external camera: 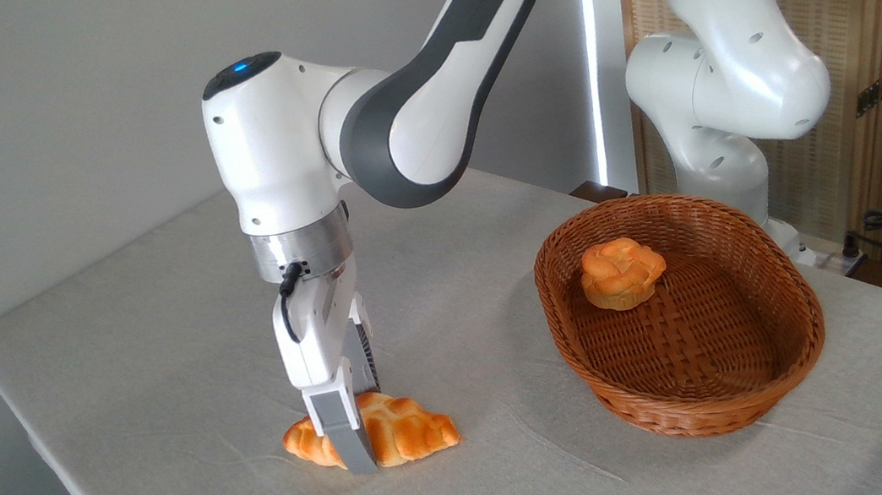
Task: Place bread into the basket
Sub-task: 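Lift the bread roll and carry it over the wicker basket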
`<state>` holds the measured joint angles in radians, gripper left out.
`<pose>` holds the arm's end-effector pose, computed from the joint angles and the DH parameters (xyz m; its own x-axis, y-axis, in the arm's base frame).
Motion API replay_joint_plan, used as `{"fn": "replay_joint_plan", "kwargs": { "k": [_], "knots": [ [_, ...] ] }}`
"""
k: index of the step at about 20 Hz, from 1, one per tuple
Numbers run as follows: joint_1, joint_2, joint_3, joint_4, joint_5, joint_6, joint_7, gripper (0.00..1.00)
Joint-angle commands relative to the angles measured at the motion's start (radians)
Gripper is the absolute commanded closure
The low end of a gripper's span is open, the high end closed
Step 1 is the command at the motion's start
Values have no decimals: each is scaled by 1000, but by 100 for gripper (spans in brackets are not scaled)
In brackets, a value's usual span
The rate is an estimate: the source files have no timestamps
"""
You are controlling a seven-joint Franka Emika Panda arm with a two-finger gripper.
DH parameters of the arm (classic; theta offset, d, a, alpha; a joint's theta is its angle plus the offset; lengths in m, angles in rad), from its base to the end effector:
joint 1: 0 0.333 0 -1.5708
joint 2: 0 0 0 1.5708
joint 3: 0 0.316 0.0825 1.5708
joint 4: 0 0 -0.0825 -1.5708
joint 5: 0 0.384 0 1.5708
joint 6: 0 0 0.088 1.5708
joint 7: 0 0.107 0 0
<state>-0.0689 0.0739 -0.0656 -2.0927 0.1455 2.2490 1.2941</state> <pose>0.5619 -0.0715 0.3958 0.0604 -0.9941 -0.0897 -0.9931 -0.0508 -0.1060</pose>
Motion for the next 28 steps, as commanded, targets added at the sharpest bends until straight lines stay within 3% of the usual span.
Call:
{"fn": "replay_joint_plan", "kwargs": {
  "k": [1,13,17,20,25,28],
  "knots": [
    [1,-6,-3,-18,19,17,86,89],
    [1,-25,-3,-10,3,-11,67,89],
    [-2,-129,-3,26,-38,-194,-7,89],
    [-2,-216,10,95,-34,-365,-6,89],
    [-2,-383,111,86,-30,-635,10,85],
    [0,-504,177,-34,-30,-683,42,84]
  ]
}}
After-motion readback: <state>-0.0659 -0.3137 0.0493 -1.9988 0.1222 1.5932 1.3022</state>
